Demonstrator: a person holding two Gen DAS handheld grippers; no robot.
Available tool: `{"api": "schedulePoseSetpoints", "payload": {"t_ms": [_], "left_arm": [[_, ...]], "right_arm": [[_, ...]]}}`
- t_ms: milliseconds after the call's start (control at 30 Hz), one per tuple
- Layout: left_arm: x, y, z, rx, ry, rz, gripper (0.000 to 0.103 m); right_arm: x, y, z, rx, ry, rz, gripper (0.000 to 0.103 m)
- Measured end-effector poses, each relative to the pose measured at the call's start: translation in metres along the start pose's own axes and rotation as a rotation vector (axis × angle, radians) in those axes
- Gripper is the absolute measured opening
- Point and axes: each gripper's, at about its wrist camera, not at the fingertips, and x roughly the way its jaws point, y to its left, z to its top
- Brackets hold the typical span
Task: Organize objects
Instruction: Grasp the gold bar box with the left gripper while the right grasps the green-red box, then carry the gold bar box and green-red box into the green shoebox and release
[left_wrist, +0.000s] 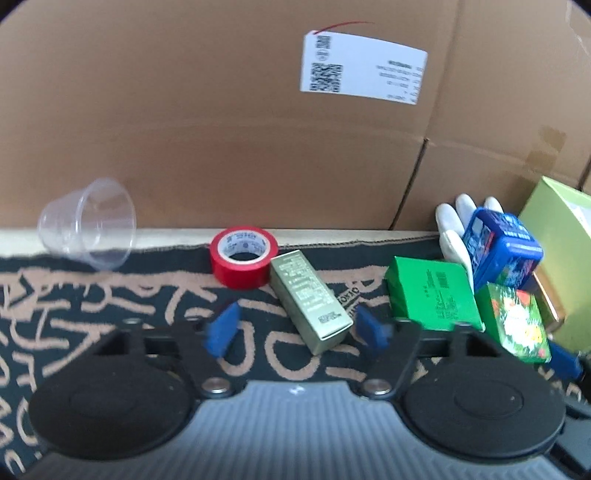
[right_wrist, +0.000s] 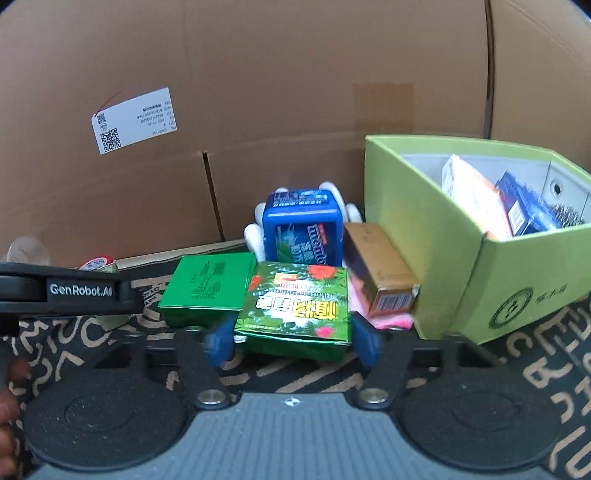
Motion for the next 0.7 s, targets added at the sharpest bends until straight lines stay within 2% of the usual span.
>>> {"api": "schedulePoseSetpoints", "payload": {"t_ms": [100, 133, 267, 433, 600, 700], "left_arm": [[-0.005, 0.002, -0.003, 0.037, 0.010, -0.029, 0.028], [-0.008, 0.002, -0.005, 0.057, 0.011, -0.032, 0.023], [-0.022, -0.001, -0.020, 0.127, 0.022, -0.070, 0.022], [-0.053, -0.007, -0.050, 0.202, 0.055, -0.143, 0.022], [-0.093, -0.016, -0.087, 0.299, 0.088, -0.208, 0.022], [-0.105, -0.025, -0.095, 0.325, 0.084, -0.204, 0.028]], "right_arm": [[-0.007, -0.002, -0.004, -0.038, 0.005, 0.047, 0.067], [-0.011, -0.004, -0.006, -0.057, 0.008, 0.072, 0.067], [-0.028, -0.012, -0.016, -0.159, 0.028, 0.199, 0.067], [-0.059, -0.027, -0.037, -0.298, 0.062, 0.301, 0.067], [-0.087, -0.061, -0.053, -0.317, 0.089, 0.333, 0.067], [-0.093, -0.073, -0.057, -0.290, 0.089, 0.323, 0.072]]}}
